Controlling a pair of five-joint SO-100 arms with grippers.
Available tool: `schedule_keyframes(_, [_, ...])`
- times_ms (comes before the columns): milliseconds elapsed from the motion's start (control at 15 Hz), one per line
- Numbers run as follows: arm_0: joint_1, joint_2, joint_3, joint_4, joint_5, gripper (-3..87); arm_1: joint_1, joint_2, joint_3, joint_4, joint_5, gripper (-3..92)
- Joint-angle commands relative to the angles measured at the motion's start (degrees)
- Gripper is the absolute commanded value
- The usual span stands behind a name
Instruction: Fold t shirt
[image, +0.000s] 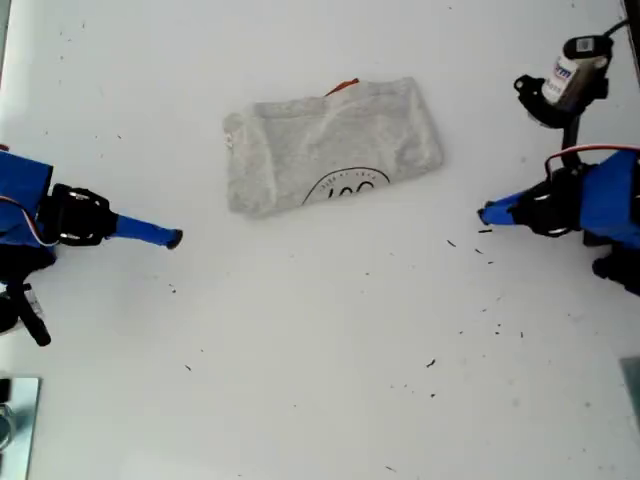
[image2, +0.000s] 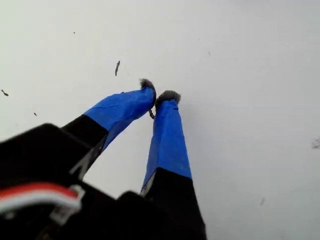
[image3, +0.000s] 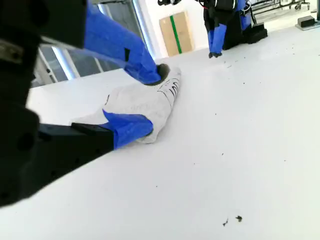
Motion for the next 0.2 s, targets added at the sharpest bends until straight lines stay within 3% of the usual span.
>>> schedule_keyframes(0, [0.5, 0.4, 0.4, 0.1, 0.3, 12.5, 0.2, 0.4, 3.4, 0.1, -1.2, 3.8])
schedule_keyframes(133, [0.5, 0.4, 0.4, 0.1, 0.3, 12.5, 0.2, 0.4, 3.4, 0.1, -1.2, 3.8])
